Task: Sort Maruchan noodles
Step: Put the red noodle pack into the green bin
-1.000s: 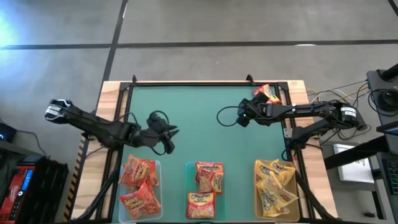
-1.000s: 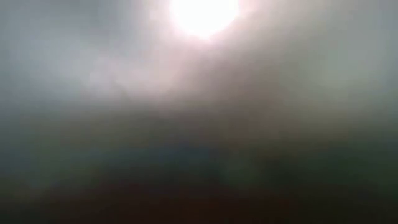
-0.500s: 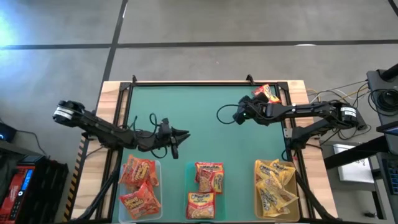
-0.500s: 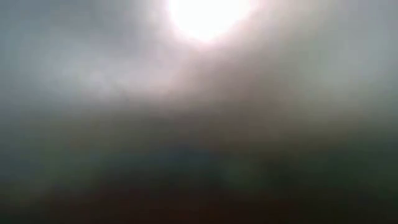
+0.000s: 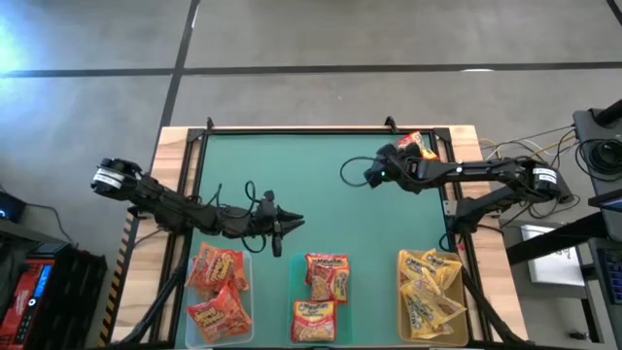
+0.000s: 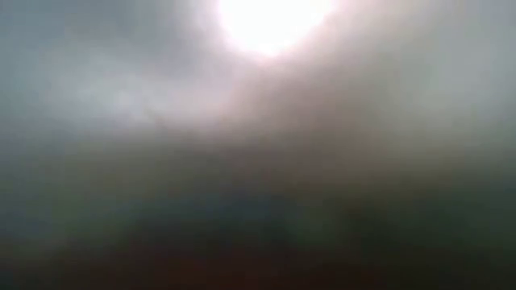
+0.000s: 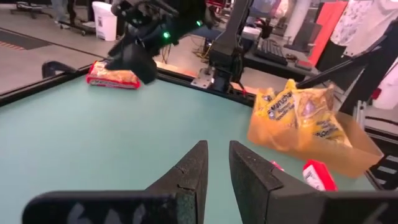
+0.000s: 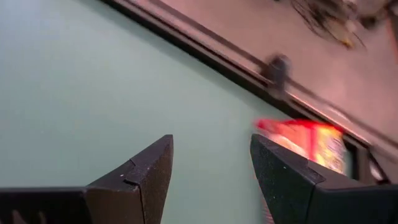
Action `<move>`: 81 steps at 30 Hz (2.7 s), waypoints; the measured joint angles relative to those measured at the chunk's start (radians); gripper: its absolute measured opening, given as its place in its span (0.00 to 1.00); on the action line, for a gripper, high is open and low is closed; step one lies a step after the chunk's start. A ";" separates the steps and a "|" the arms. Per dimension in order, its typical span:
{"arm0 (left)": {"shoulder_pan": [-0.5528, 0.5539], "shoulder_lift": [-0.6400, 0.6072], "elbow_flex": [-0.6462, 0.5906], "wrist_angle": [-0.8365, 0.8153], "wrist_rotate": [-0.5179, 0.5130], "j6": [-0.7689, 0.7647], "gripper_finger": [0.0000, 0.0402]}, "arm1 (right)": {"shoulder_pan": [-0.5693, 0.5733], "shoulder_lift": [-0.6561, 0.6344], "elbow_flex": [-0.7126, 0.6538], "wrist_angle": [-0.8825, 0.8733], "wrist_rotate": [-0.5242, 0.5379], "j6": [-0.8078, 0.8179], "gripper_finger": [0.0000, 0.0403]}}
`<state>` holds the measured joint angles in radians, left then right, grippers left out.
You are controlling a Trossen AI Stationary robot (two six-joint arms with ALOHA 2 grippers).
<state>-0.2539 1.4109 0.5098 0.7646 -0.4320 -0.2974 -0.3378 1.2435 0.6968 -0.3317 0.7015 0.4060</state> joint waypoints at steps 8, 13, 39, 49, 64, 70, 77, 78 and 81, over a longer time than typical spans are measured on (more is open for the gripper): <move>0.001 -0.004 -0.008 -0.002 0.000 0.011 0.12 | -0.271 -0.004 0.000 -0.148 -0.212 0.065 0.51; 0.001 -0.005 -0.005 -0.001 0.000 0.027 0.12 | -0.410 -0.004 0.001 -0.156 -0.284 0.030 0.51; 0.041 -0.006 -0.008 0.005 -0.002 0.091 0.12 | -0.518 0.139 0.005 -0.150 -0.282 0.065 0.51; 0.052 -0.006 -0.007 0.005 -0.002 0.095 0.12 | -0.488 0.117 0.005 -0.152 -0.540 0.030 0.51; 0.072 -0.006 0.000 0.006 -0.002 0.091 0.12 | -0.235 0.106 0.012 0.172 -1.346 -0.055 0.51; 0.126 0.004 0.000 -0.044 0.001 -0.018 0.12 | -0.231 0.081 0.055 0.080 -1.165 -0.046 0.51; 0.215 0.116 0.021 -0.054 0.127 -0.124 0.12 | -0.199 0.087 0.047 -0.072 -1.049 0.063 0.51; 0.230 0.136 0.032 -0.054 0.144 -0.131 0.12 | -0.187 0.087 0.043 -0.095 -1.049 0.066 0.51; 0.270 0.198 0.070 -0.050 0.223 -0.130 0.12 | -0.148 0.087 0.038 -0.098 -1.043 0.079 0.51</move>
<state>0.0163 1.6092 0.5799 0.7141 -0.2085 -0.4277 -0.4856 1.3304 0.7344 -0.4302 -0.3420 0.4850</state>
